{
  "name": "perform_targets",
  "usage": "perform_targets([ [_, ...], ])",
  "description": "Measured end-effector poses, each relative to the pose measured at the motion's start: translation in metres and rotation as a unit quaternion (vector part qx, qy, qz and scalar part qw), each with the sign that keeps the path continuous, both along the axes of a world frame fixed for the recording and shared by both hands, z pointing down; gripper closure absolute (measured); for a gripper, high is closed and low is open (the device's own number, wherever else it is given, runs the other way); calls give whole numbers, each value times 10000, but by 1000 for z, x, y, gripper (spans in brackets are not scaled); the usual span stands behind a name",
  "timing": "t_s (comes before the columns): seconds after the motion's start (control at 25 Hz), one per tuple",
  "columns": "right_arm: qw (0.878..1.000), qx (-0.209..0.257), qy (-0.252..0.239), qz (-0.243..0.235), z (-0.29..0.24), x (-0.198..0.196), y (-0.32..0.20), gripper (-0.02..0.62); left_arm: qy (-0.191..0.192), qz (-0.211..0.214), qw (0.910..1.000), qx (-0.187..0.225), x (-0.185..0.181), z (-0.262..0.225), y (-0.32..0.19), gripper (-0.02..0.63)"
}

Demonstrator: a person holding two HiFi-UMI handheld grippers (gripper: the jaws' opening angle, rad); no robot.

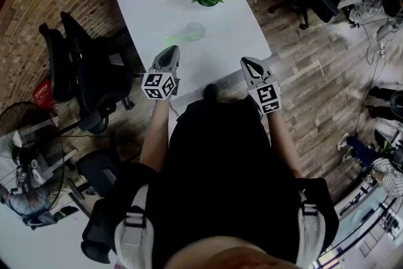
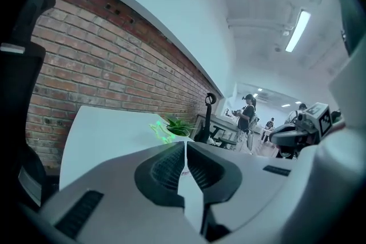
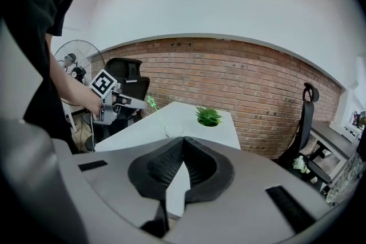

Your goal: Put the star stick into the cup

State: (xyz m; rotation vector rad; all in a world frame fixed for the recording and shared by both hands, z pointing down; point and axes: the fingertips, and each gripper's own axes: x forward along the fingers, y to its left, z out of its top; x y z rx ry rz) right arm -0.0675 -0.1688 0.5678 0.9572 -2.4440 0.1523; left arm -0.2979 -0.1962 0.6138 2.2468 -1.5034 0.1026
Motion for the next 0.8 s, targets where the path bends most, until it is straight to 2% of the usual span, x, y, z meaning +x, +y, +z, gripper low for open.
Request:
perform_targets([
  [0.4,9998,168,-52,38,-3,-3,-4,598,-182,292,9988,344,3,-42,14,581],
  [0.8,9997,258,-37,43,-6,0,-3,598,13,300,9981,538,9,-72,24,584],
])
